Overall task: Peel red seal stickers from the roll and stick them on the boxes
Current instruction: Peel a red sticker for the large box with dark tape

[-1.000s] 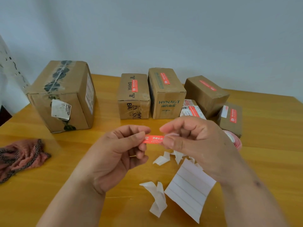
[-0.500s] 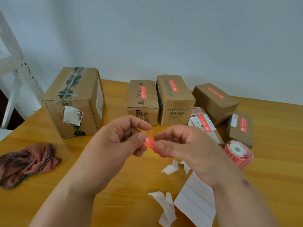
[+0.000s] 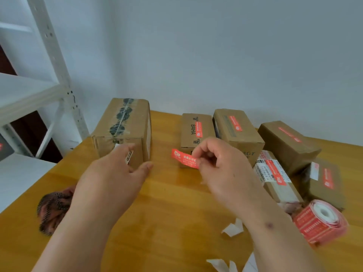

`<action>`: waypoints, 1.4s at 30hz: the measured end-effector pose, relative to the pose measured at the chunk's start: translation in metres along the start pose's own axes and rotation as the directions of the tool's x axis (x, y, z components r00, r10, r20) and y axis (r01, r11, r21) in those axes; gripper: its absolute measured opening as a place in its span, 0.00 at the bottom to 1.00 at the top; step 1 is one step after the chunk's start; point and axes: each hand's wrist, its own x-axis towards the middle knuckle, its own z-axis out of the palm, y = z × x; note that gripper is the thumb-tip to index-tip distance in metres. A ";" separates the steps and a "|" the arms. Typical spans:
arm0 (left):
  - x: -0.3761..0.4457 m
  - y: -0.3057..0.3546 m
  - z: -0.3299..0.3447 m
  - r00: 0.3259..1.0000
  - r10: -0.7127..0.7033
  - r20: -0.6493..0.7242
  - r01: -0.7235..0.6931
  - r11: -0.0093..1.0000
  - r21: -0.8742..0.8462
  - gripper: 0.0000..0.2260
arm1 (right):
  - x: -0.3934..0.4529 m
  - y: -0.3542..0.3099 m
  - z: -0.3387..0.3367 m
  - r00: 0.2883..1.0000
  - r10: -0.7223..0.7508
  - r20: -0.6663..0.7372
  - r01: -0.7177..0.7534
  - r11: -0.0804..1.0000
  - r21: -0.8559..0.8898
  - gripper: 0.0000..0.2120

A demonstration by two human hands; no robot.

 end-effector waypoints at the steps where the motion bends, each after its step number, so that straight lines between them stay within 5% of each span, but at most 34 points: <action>1: 0.002 -0.006 -0.003 0.998 -0.029 -0.049 0.025 0.997 -0.071 0.23 | 0.005 -0.002 0.001 1.000 0.017 -0.006 -0.016 0.998 0.058 0.11; 6: 0.019 -0.029 0.000 0.962 -0.162 -0.218 0.078 0.933 -0.350 0.23 | 0.021 -0.012 0.019 0.996 0.083 0.041 -0.092 0.952 0.293 0.10; 11: 0.035 -0.033 0.008 0.959 -0.253 -0.131 0.162 0.862 -0.480 0.29 | 0.033 -0.021 0.041 0.987 0.123 0.105 -0.160 0.845 0.510 0.13; 17: 0.030 -0.029 0.018 0.966 -0.254 -0.053 0.158 0.737 -0.658 0.26 | 0.054 -0.028 0.067 0.987 0.076 0.138 -0.142 0.812 0.567 0.23; 23: 0.001 -0.012 0.024 0.983 -0.170 -0.065 0.099 0.800 -0.592 0.25 | 0.052 -0.021 0.058 0.991 0.129 0.039 -0.130 0.825 0.549 0.27; 26: -0.022 -0.001 0.027 0.995 -0.077 -0.057 0.047 0.907 -0.418 0.26 | 0.037 -0.012 0.042 0.991 0.134 -0.032 -0.099 0.856 0.508 0.26; 31: -0.066 0.022 0.033 0.979 0.163 -0.127 -0.187 0.960 -0.210 0.21 | 0.011 0.014 0.019 0.967 0.242 -0.075 -0.173 0.849 0.499 0.26; 36: -0.085 0.047 0.040 0.977 0.210 -0.027 -0.207 0.921 -0.331 0.11 | -0.006 0.025 0.008 0.945 0.319 -0.066 -0.243 0.825 0.510 0.28; 42: -0.085 0.066 0.029 0.982 0.189 0.007 -0.153 0.815 -0.559 0.07 | 0.000 0.016 -0.010 0.957 0.243 -0.160 -0.167 0.909 0.382 0.29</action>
